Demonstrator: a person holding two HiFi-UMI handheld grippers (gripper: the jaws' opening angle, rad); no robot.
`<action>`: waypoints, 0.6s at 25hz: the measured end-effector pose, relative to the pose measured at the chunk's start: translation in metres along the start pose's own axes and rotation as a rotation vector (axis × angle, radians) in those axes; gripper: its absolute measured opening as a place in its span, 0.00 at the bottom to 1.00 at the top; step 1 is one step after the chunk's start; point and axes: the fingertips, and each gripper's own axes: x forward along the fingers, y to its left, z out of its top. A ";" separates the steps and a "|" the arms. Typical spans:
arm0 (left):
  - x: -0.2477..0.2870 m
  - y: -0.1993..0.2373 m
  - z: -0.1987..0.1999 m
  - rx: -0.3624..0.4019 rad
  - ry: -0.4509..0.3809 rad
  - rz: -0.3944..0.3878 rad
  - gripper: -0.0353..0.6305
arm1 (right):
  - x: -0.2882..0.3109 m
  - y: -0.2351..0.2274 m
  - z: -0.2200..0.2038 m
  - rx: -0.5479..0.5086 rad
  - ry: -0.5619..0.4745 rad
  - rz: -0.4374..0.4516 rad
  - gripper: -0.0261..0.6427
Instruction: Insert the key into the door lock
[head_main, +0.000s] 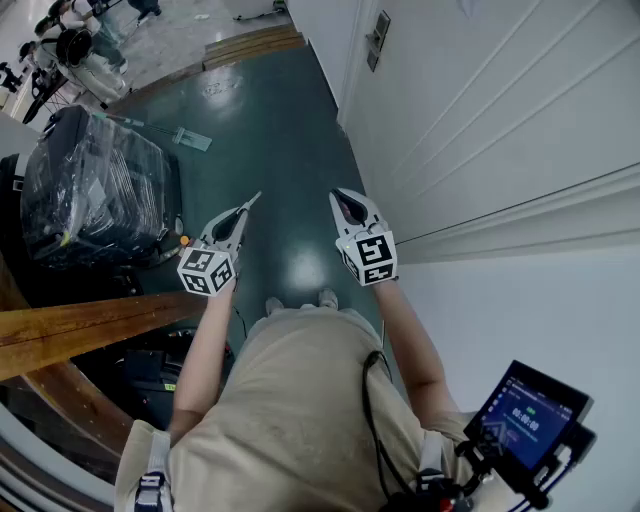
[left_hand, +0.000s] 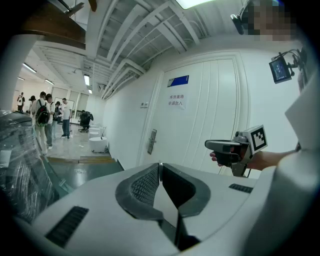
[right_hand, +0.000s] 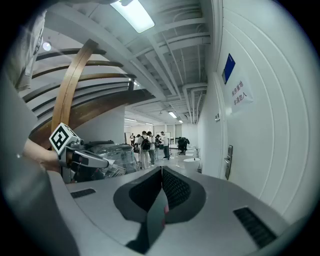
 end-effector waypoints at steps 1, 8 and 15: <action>-0.001 0.000 -0.001 -0.003 -0.001 0.001 0.10 | -0.001 -0.001 -0.001 0.002 0.000 0.000 0.06; -0.007 -0.002 -0.010 -0.021 -0.007 0.026 0.10 | -0.005 0.001 -0.008 0.004 -0.004 0.007 0.06; -0.012 -0.006 -0.021 -0.044 -0.019 0.048 0.10 | -0.014 0.003 -0.009 0.103 -0.054 0.047 0.07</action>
